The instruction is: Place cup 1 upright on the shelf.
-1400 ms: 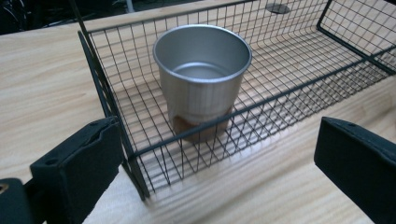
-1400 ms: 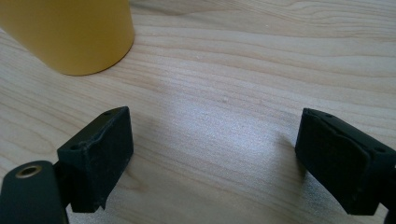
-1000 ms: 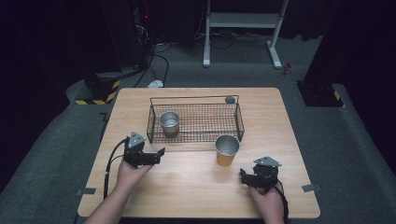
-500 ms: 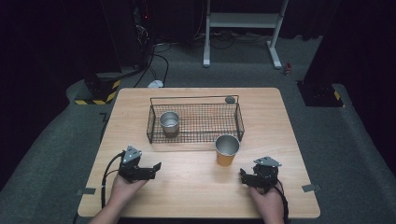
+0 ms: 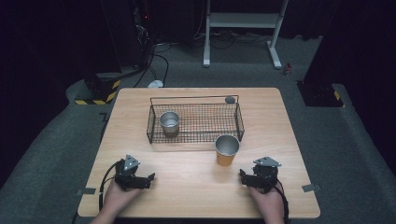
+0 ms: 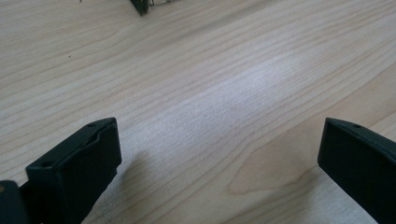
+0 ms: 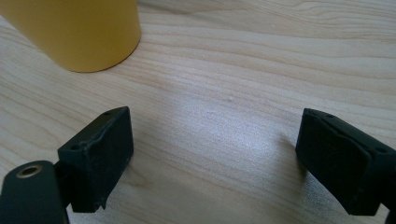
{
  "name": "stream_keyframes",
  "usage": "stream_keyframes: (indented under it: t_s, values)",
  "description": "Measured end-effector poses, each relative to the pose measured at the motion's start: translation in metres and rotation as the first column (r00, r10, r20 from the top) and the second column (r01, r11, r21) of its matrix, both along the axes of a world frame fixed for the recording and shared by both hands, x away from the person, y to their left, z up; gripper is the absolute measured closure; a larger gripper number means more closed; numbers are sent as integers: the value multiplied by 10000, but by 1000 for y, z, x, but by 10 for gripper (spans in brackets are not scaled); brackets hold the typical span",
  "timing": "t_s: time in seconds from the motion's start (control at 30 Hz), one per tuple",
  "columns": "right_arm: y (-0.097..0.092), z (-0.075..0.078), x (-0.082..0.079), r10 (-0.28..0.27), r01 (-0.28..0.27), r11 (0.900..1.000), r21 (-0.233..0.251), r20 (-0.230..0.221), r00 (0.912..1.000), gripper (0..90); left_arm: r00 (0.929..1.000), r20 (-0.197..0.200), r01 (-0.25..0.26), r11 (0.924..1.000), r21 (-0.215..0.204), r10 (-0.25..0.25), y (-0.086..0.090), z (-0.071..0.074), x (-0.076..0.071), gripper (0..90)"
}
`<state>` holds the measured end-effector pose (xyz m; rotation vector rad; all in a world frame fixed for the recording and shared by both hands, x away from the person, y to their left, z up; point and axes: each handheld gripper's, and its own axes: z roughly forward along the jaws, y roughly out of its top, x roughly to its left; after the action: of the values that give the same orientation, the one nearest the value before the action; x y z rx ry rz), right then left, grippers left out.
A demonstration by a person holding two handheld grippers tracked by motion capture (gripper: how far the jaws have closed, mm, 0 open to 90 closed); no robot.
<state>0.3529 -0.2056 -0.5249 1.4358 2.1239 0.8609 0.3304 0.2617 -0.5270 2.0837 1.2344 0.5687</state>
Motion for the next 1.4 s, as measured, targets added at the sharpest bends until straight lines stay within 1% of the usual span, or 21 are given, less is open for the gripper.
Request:
stream_keyframes:
  t_s: [0.07,0.1,0.17,0.23,0.3,0.33,0.43,0.5,0.6,0.73,0.9,1.0,1.07,1.1,1.2,1.27,1.33,1.4]
  values:
    - [-1,0,-1,76,-76,10000,0,46,10000,125,9999,106,4,10000,93,-5,-2,-1,-1,1]
    - [-1,0,-1,96,-96,10000,16,64,9999,128,9999,72,80,9998,190,-81,-2,-1,-2,2]
    - [-1,1,-2,107,-107,9999,11,42,9999,127,10000,-16,94,9999,132,-94,-2,-1,-1,1]
    - [-1,2,-3,102,-101,9999,-56,158,9998,127,9999,-74,143,9998,133,-142,0,-1,-1,1]
    - [-1,4,-4,169,-168,9998,-53,267,9995,126,9994,-296,175,9998,-104,-178,1,-2,0,1]
    - [0,5,-5,171,-172,9998,40,286,9994,126,9992,-368,145,9997,-192,-152,2,-2,0,1]
    - [3,8,-7,376,-376,9993,-13,557,9977,125,9995,-290,113,9997,-212,-119,2,-3,0,2]
    - [6,8,-7,480,-481,9988,10,536,9974,121,9996,-288,72,9997,-239,-79,2,-3,-1,2]
    - [9,9,-7,645,-643,9979,-47,667,9957,112,9997,-245,-16,9997,-246,10,1,-3,-2,6]
    - [11,9,-6,580,-591,9981,144,664,9961,105,9998,-217,-14,9997,-249,8,2,-4,-2,8]
    - [13,11,-5,684,-699,9974,171,784,9946,104,9997,-239,-30,9996,-276,24,1,-4,-2,7]
    - [14,14,-7,752,-781,9965,298,884,9932,115,9997,-230,17,9997,-263,-23,2,-4,-2,7]
    - [15,16,-9,896,-936,9950,346,1049,9904,121,9997,-231,29,9997,-260,-35,2,-4,-1,7]
    - [16,16,-11,850,-895,9952,399,1041,9909,122,9997,-232,39,9997,-258,-45,2,-4,-1,7]
    - [19,17,-13,949,-992,9945,350,1073,9897,123,9997,-225,50,9997,-246,-55,2,-4,-1,6]
    - [22,18,-15,1002,-1028,9945,186,1083,9890,124,9997,-208,88,9996,-272,-94,2,-4,-1,8]
    - [24,18,-17,1170,-1173,9931,-40,1165,9863,123,9997,-161,152,9995,-287,-157,2,-4,-2,22]
    - [25,20,-19,1257,-1278,9917,102,1190,9849,123,9997,-177,136,9995,-283,-141,1,-3,-2,22]
